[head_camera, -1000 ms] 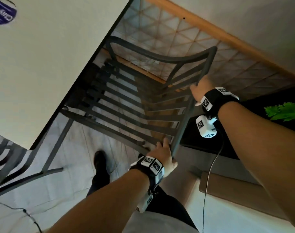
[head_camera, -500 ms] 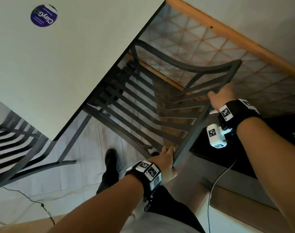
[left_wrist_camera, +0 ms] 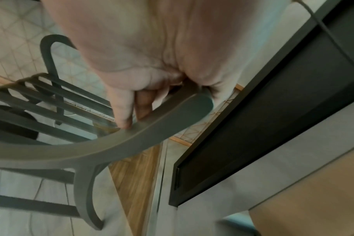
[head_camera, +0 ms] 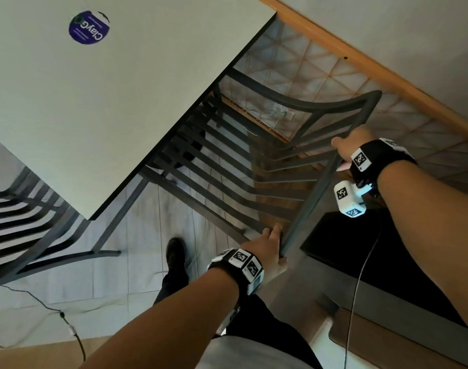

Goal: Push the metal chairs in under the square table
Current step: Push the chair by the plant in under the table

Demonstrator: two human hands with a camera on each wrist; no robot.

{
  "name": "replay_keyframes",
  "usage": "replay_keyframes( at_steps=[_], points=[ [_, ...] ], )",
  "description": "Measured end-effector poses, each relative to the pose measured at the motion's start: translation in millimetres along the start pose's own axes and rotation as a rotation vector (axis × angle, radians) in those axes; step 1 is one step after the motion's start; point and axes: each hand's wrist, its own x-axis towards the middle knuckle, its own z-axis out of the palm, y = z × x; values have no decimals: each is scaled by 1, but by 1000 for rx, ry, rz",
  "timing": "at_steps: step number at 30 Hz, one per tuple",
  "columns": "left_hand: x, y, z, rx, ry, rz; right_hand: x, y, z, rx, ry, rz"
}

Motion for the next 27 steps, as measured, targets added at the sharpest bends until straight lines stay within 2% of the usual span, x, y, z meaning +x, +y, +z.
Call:
replay_keyframes(
  at_steps=[14,22,27],
  points=[
    [-9,-3,1,24,-55,-13,-1,22,7,-18,-5,-55],
    [-7,-16,-5,45,-69,73,-13,17,5,-61,-51,-35],
    [-3,-18,-12,54,-32,98,-13,23,3,-71,-53,-58]
  ],
)
